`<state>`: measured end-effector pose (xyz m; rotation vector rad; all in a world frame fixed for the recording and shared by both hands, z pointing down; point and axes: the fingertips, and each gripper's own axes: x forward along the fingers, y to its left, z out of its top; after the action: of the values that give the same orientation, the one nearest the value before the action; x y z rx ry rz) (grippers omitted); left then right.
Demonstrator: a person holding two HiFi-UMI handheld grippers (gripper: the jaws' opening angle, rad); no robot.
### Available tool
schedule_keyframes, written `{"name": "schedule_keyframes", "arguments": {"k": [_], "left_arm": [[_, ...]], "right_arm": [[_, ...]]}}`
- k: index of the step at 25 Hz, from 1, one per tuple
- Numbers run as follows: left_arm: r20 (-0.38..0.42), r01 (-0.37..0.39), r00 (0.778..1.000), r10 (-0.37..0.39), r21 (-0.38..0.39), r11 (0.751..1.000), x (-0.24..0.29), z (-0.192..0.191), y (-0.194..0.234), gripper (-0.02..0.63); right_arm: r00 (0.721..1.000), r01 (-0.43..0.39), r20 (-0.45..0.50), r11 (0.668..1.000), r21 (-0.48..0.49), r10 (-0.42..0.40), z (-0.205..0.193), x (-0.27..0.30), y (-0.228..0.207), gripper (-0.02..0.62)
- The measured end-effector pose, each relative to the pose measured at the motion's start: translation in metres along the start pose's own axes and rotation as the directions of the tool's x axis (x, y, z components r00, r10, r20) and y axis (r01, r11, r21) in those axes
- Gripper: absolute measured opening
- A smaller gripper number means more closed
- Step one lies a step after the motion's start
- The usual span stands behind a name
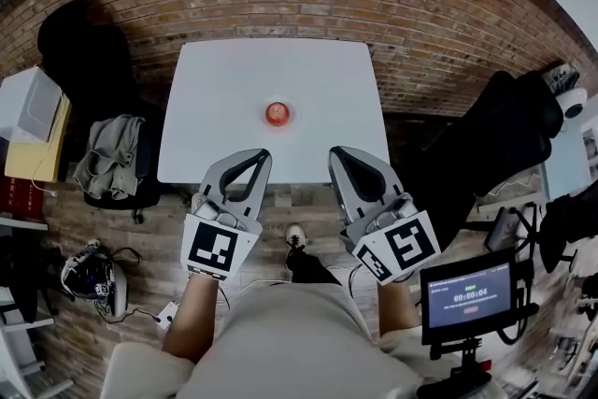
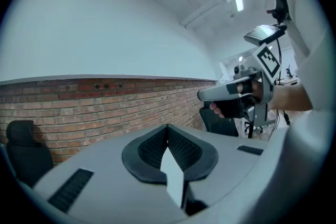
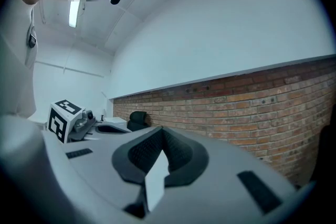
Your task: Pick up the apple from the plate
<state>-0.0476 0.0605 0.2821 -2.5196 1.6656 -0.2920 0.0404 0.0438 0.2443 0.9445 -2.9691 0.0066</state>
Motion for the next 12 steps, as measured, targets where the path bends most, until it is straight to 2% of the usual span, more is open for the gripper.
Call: {"name": "schedule_keyframes", "arguments": {"k": [4,9,12], "left_arm": [[0.003,-0.002,1.000,0.002,0.003,1.000,0.005,0.002,0.007,0.003],[-0.006,-0.004,1.000,0.004,0.009,1.000,0.061,0.008,0.018,0.003],[-0.007,-0.005,1.000,0.005,0.008,1.000,0.078,0.009,0.025,0.003]], "right_arm": [[1.000,-0.003,0.006,1.000,-0.008,0.003,0.003,0.007,-0.004,0.000],[1.000,-0.014,0.003,1.000,0.027,0.014,0.000,0.032,-0.057,0.000],[1.000,-0.023,0.001,0.999,0.026,0.023,-0.001,0.045,-0.071,0.000]]}}
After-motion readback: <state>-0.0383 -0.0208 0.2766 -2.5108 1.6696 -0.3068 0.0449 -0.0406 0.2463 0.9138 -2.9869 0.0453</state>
